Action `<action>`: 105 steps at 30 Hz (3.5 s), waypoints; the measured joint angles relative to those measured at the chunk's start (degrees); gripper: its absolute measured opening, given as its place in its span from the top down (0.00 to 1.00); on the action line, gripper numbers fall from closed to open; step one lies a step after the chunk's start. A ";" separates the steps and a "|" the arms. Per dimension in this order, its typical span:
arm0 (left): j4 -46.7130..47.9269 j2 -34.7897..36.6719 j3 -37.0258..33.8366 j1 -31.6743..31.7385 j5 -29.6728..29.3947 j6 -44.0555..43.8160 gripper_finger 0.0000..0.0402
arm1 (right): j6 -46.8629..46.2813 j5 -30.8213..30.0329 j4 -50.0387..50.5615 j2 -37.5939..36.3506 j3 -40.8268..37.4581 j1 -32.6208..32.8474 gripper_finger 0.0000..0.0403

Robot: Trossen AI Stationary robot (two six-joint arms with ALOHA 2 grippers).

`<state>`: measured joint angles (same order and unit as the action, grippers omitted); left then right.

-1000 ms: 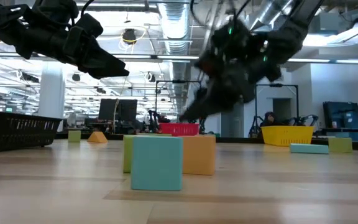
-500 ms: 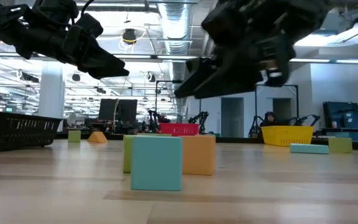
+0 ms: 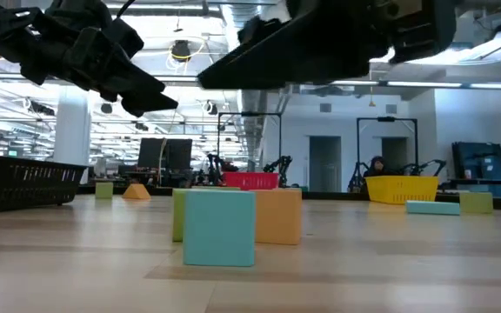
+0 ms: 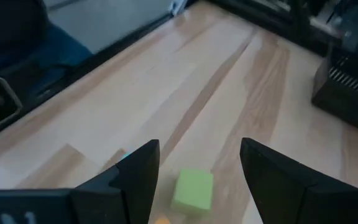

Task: Sort & place blocks by color
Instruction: Put the green block into the black bin, then put the orange block into the yellow bin

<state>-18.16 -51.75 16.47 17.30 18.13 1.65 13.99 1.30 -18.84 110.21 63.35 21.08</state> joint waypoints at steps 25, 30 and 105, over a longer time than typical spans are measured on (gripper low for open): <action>7.15 0.00 -0.02 -0.22 2.72 4.19 0.24 | -24.11 -12.38 22.81 12.65 19.92 2.39 0.38; 7.33 0.00 -0.02 -0.24 4.08 4.59 0.24 | -26.65 -12.40 25.17 13.87 19.93 2.43 0.38; 11.81 0.00 -0.07 0.85 -71.65 9.15 0.24 | -4.52 -10.25 25.36 29.14 57.73 -14.93 0.30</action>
<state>-6.35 -51.75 16.40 18.15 -53.52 10.80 9.47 -8.95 6.52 139.35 121.08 6.15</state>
